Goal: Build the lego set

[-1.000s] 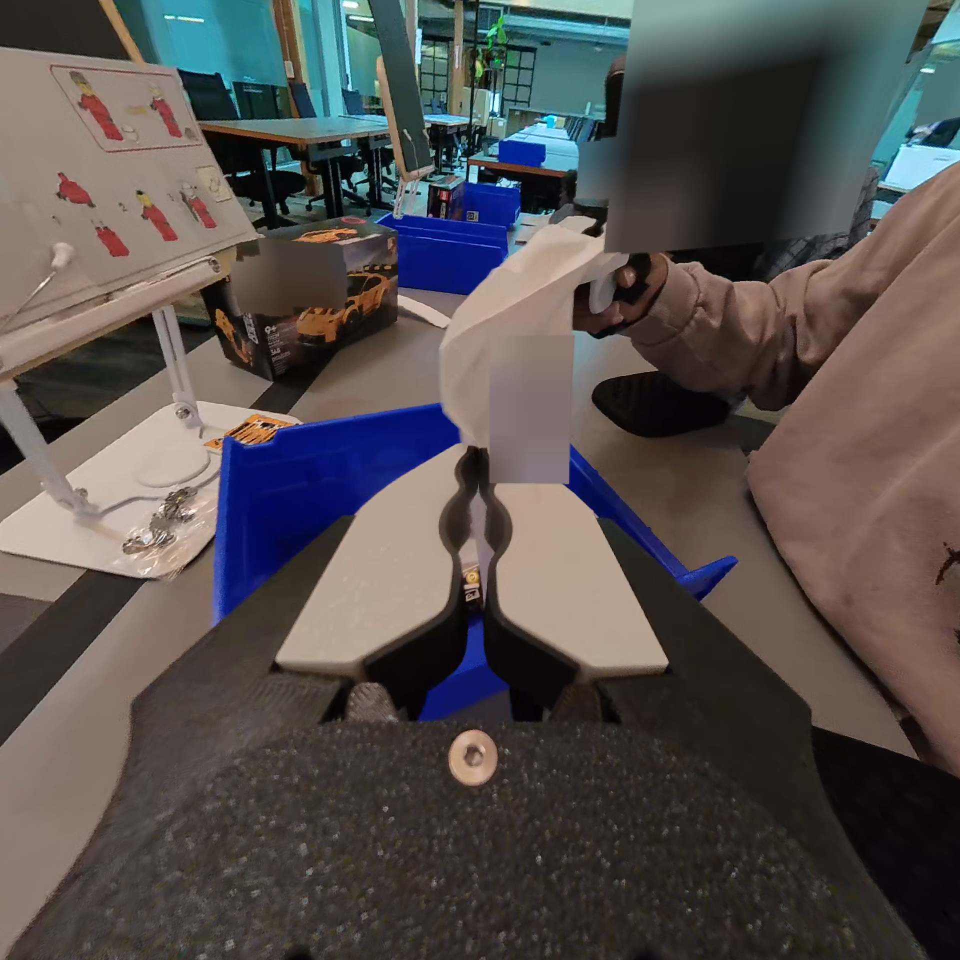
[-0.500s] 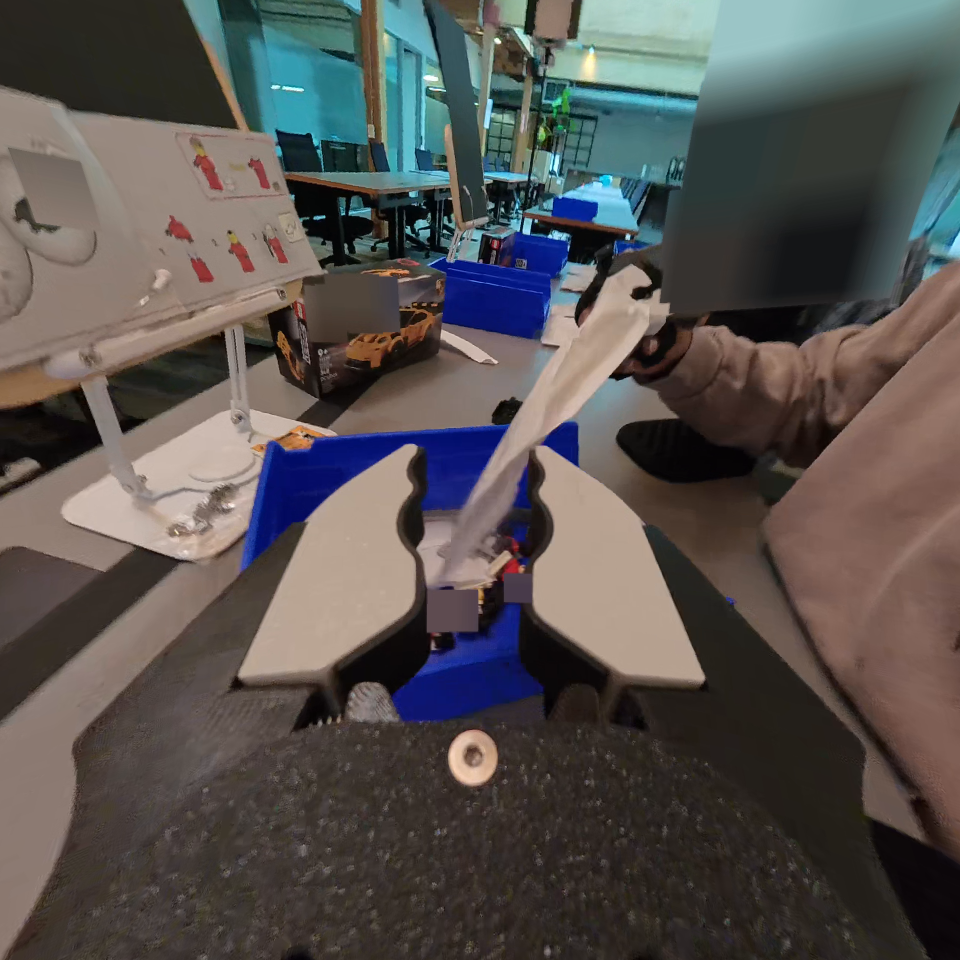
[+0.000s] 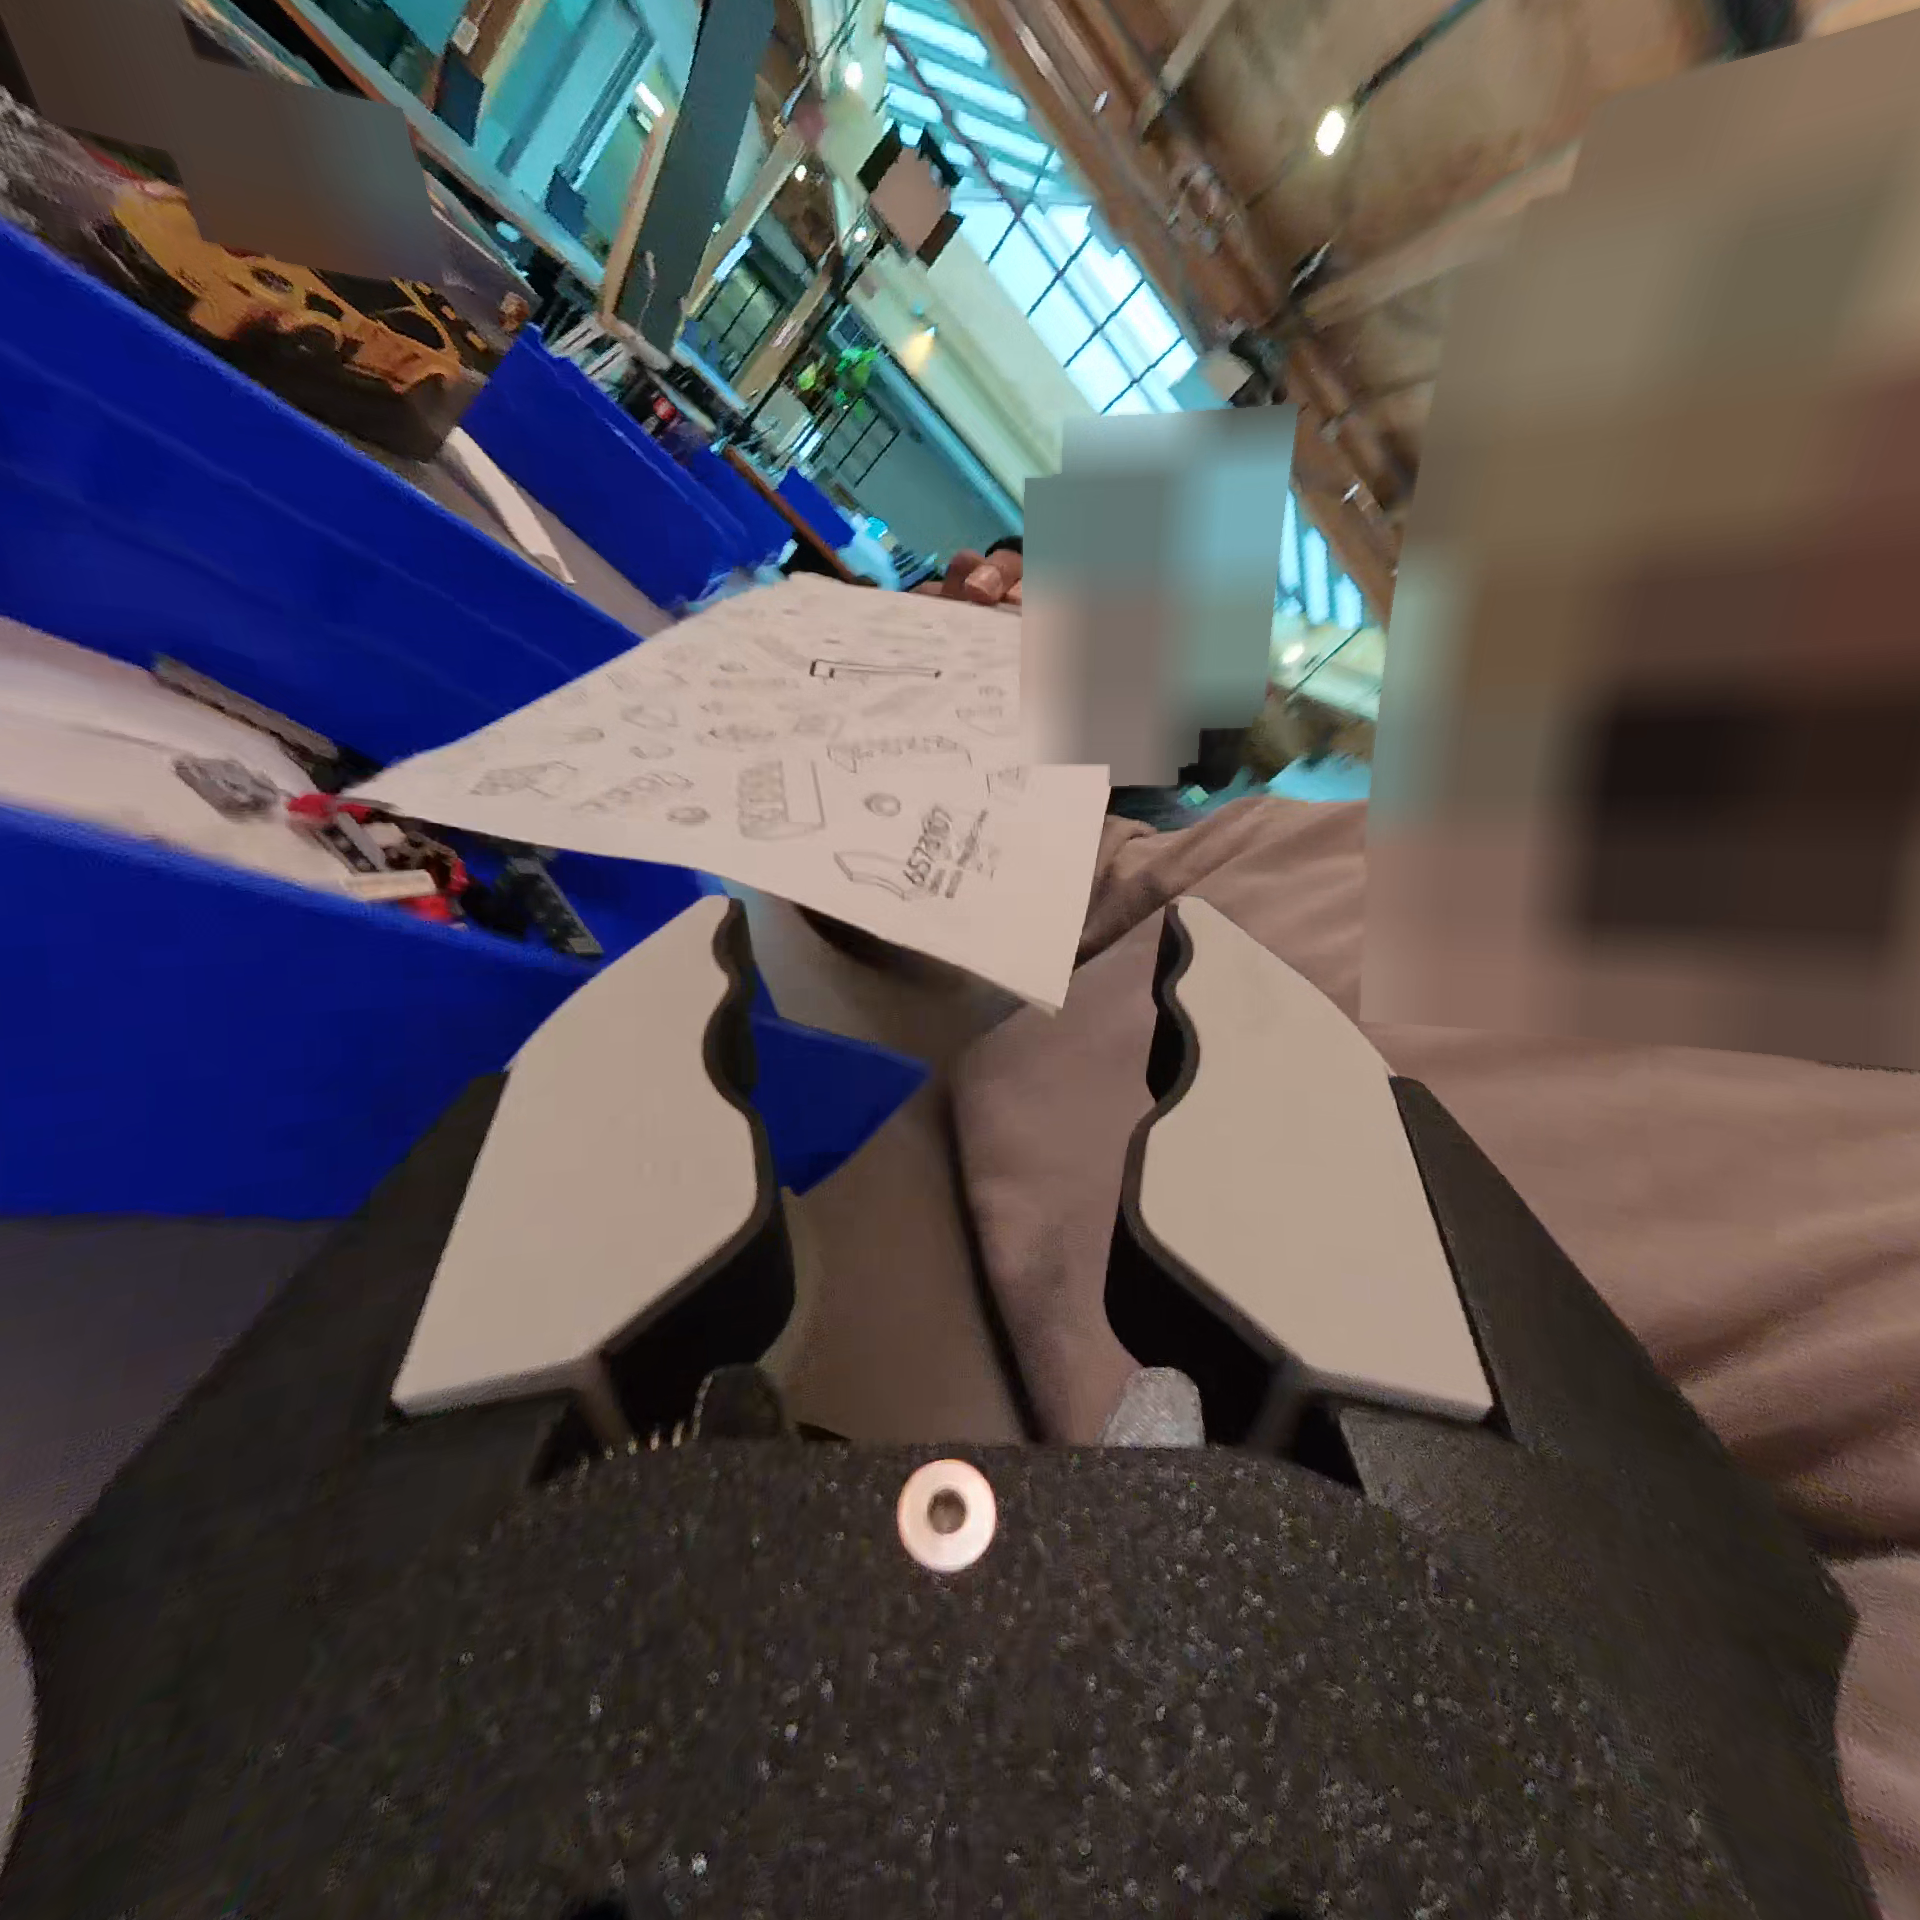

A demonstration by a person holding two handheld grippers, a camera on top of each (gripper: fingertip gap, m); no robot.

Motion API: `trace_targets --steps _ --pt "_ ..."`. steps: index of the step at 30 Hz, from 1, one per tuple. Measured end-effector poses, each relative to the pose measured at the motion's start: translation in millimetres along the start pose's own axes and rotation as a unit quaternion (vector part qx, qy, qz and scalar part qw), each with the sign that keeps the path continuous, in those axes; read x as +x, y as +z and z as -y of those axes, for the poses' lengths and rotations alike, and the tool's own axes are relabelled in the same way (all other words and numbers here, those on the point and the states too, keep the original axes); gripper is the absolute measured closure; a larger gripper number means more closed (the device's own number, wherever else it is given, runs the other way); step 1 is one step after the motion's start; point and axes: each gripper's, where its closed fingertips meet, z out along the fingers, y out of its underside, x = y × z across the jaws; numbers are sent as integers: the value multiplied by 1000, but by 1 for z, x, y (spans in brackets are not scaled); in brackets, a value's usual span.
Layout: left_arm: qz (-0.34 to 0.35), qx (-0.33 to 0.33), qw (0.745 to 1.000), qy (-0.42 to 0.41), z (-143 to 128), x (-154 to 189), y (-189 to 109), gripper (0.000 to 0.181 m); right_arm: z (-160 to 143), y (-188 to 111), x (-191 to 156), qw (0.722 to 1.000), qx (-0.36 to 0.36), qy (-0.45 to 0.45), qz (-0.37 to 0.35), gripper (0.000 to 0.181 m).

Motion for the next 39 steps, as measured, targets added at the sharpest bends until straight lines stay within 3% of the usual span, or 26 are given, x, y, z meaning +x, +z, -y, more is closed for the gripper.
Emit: trace_targets --steps 3,8,13,17,21,23,26,31,34,39 --pt "-28 23 997 -71 -9 -6 -11 110 8 -7 -9 1000 6 -22 18 181" --pt "-23 -22 991 -134 -43 -16 9 111 20 -7 -30 997 18 -66 38 181" --pt "-70 -10 987 -144 -35 1 15 126 26 -3 -47 992 30 -102 66 181" --pt "-33 7 996 -84 -27 1 14 181 23 1 -53 989 31 -120 79 181" --pt "32 3 997 64 -23 11 13 181 5 3 -46 998 11 -25 62 178" --pt "51 -11 991 124 -19 21 12 181 -6 2 -53 995 2 50 91 173" --pt "70 -41 977 199 -12 39 12 181 -17 -2 -61 973 0 177 151 161" --pt "106 -96 941 308 -1 56 17 180 -28 -9 -42 872 9 424 245 135" --pt "135 -129 914 361 1 53 23 180 -33 -4 -12 839 -4 469 275 114" --pt "159 -156 879 422 8 42 34 180 -43 17 24 805 -41 472 357 93"
